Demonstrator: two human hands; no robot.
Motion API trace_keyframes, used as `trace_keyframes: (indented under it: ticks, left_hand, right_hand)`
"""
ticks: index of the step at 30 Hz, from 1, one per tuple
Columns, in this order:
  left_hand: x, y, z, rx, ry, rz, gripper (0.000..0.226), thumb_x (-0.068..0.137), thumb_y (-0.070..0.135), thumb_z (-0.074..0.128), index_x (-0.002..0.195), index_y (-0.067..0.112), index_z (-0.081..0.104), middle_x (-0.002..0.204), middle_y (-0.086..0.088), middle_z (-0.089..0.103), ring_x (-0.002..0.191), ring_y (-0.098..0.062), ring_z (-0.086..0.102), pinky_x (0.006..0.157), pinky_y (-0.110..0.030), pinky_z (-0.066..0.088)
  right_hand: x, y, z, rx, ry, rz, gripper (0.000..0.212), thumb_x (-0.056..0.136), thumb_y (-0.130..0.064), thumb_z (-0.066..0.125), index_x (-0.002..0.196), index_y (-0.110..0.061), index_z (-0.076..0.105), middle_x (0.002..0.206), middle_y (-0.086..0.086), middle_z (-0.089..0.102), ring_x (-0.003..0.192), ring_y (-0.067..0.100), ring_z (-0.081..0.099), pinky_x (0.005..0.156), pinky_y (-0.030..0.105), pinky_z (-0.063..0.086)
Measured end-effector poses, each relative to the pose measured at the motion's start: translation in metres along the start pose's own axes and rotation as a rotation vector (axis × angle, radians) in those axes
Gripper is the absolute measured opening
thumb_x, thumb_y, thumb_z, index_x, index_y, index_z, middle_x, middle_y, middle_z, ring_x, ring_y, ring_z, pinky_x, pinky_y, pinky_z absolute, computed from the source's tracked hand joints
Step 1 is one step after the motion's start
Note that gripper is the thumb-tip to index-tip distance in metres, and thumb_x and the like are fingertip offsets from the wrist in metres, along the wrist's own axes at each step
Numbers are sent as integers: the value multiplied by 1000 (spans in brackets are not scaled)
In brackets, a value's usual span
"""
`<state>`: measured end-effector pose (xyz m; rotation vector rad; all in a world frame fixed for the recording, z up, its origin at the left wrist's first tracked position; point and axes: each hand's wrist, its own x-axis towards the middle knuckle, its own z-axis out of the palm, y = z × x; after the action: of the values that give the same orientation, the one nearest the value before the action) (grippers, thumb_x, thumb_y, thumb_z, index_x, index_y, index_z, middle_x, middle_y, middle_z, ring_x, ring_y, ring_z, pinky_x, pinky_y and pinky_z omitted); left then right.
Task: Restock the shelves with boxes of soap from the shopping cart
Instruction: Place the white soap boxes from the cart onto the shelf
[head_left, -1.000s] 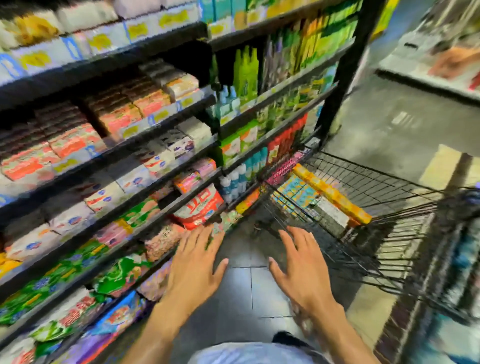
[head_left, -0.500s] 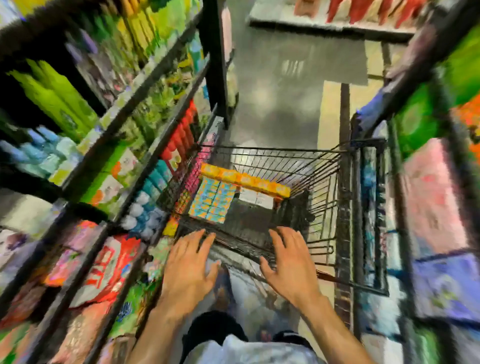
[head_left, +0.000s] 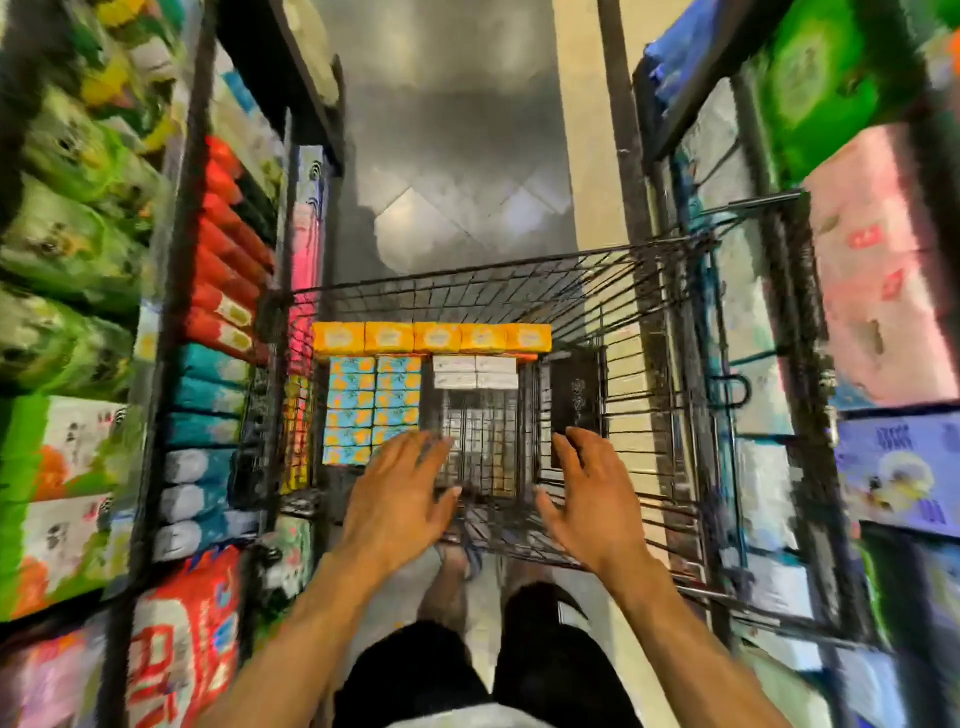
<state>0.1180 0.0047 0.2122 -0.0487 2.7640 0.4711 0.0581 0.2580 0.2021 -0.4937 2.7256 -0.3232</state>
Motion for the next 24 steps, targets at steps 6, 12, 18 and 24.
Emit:
trace_keyframes:
  ticks: [6, 12, 18, 24]
  left_hand:
    - [91, -35, 60, 78, -107, 52, 64, 92, 55, 43, 142, 15, 53, 137, -15, 56, 124, -37, 53, 103, -46, 45]
    - [172, -68, 142, 56, -139, -8, 64, 90, 52, 43, 136, 11, 58, 129, -16, 61, 118, -39, 57, 96, -45, 51]
    - [235, -106, 215, -3, -166, -67, 62, 87, 45, 50, 142, 16, 49, 142, -10, 49, 129, -34, 46, 102, -47, 46]
    - [269, -124, 257, 141, 107, -49, 53, 77, 28, 47, 126, 12, 60, 121, -15, 57, 101, -35, 47, 79, -42, 47]
  right_hand:
    - [83, 27, 70, 31, -122, 42, 75, 88, -57, 47, 146, -9, 49, 146, 19, 49, 138, 39, 42, 112, 51, 42]
    - [170, 58, 168, 50, -183, -4, 68, 88, -46, 66, 141, -5, 53, 142, 21, 53, 133, 40, 49, 110, 50, 46]
    - [243, 71, 237, 99, -174, -40, 68, 86, -33, 73, 144, -5, 50, 144, 22, 52, 132, 41, 48, 110, 52, 44]
    - [274, 79, 286, 68, 5, -97, 66, 67, -12, 83, 128, -7, 60, 128, 20, 57, 114, 39, 50, 92, 47, 47]
